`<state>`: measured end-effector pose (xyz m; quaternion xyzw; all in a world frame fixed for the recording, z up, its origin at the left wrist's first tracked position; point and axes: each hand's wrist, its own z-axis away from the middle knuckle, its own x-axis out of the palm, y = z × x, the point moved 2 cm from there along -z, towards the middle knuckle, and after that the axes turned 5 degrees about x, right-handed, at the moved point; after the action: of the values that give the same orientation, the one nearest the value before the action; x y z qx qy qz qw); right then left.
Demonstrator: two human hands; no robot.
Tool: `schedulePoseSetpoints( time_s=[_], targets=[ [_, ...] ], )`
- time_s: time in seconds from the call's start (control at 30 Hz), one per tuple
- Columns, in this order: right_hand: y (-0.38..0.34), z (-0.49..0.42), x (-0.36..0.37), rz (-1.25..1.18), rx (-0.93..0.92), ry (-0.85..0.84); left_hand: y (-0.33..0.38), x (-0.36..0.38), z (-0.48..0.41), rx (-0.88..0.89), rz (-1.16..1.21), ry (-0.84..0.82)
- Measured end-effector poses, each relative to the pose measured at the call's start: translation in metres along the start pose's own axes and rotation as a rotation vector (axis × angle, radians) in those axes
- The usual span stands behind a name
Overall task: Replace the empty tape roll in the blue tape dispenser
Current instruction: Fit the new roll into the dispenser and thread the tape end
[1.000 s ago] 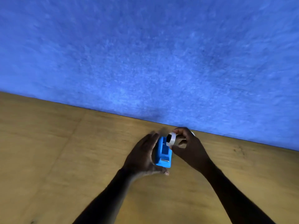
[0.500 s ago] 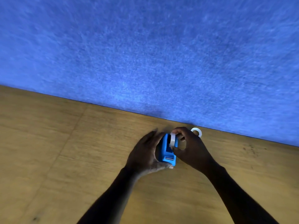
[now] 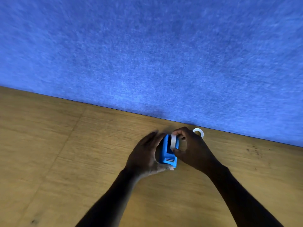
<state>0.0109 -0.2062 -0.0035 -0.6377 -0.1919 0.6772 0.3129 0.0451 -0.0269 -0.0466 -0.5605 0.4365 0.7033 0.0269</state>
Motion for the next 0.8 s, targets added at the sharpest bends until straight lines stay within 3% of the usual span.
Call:
schedulePoseSetpoints(
  time_s=[0.5, 0.8],
  targets=[
    [0.001, 0.004, 0.003, 0.050, -0.038, -0.023, 0.001, 0.000, 0.000, 0.018, 0.038, 0.007],
    [-0.001, 0.016, -0.003, 0.005, -0.110, 0.102, -0.003, 0.004, -0.004, 0.097, 0.167, 0.230]
  ],
)
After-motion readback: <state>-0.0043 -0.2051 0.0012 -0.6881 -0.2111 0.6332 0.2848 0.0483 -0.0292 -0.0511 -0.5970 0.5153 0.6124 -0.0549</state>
